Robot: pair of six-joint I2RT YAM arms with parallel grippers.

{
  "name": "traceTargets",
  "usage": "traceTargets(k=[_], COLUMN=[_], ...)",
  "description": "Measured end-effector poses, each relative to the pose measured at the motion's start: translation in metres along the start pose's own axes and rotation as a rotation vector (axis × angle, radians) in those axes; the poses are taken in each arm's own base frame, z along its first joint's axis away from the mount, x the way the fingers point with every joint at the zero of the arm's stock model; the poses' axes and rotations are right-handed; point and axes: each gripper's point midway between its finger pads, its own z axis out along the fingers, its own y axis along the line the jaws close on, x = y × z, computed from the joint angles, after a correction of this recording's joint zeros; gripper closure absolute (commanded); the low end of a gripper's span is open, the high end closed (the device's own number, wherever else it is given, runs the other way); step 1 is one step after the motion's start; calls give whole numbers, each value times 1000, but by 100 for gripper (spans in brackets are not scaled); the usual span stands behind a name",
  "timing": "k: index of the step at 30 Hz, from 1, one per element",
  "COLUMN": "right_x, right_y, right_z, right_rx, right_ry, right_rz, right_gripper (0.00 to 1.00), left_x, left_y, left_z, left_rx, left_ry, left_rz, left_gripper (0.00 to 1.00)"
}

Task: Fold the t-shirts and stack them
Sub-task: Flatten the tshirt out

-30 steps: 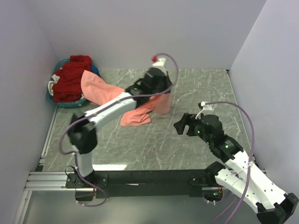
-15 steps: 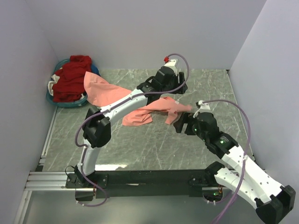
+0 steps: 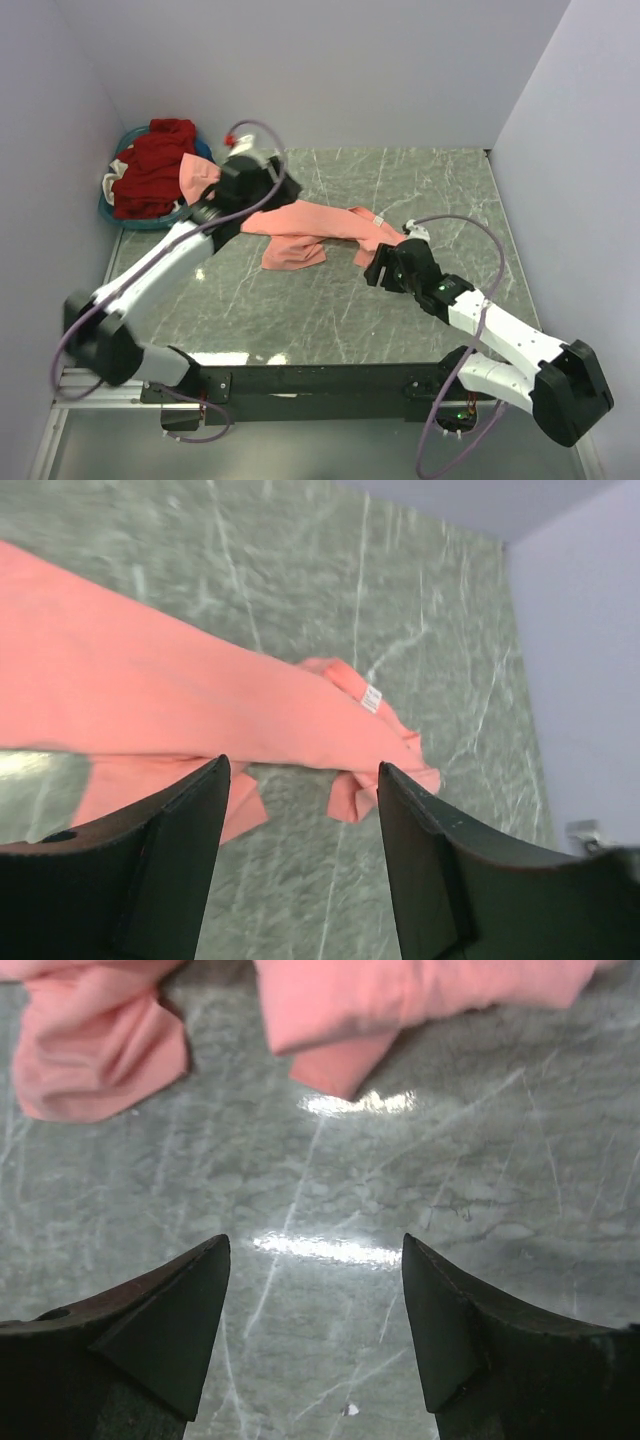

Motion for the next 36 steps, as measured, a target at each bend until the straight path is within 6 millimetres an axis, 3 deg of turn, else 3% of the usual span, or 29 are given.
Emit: traceTargets(k=[3, 8, 12, 21, 28, 30, 31, 33, 34, 36], right_x=[12, 16, 11, -20, -13, -10, -11, -13, -15, -22], right_y=[-6, -10, -10, 3, -10, -14, -16, -17, -17, -18], right_z=[11, 33, 51, 95, 109, 110, 110, 110, 109, 109], right_rx=[23, 62, 105, 170, 232, 250, 258, 270, 275, 283], right_ry=[26, 40, 46, -7, 11, 19, 20, 18, 15, 6], right_rz=[18, 21, 14, 6, -6, -16, -23, -27, -34, -42], right_gripper=[25, 26, 27, 30, 39, 49, 61, 72, 85, 95], left_x=[-5, -7, -8, 9, 8, 10, 12, 14, 15, 18], left_y=[27, 43, 54, 70, 71, 73, 74, 76, 77, 79], left_z=[-41, -83, -96, -118, -124, -123, -122, -119, -118, -114], left_rx=[-24, -18, -35, -54, -57, -62, -67, -72, -77, -87], left_ry=[-60, -120, -137, -123, -136, -131, -125, -117, -113, -102], left_rz=[-58, -96, -105, -110, -111, -111, -111, -110, -110, -109], left_gripper=[33, 32, 32, 32, 33, 34, 34, 35, 35, 35])
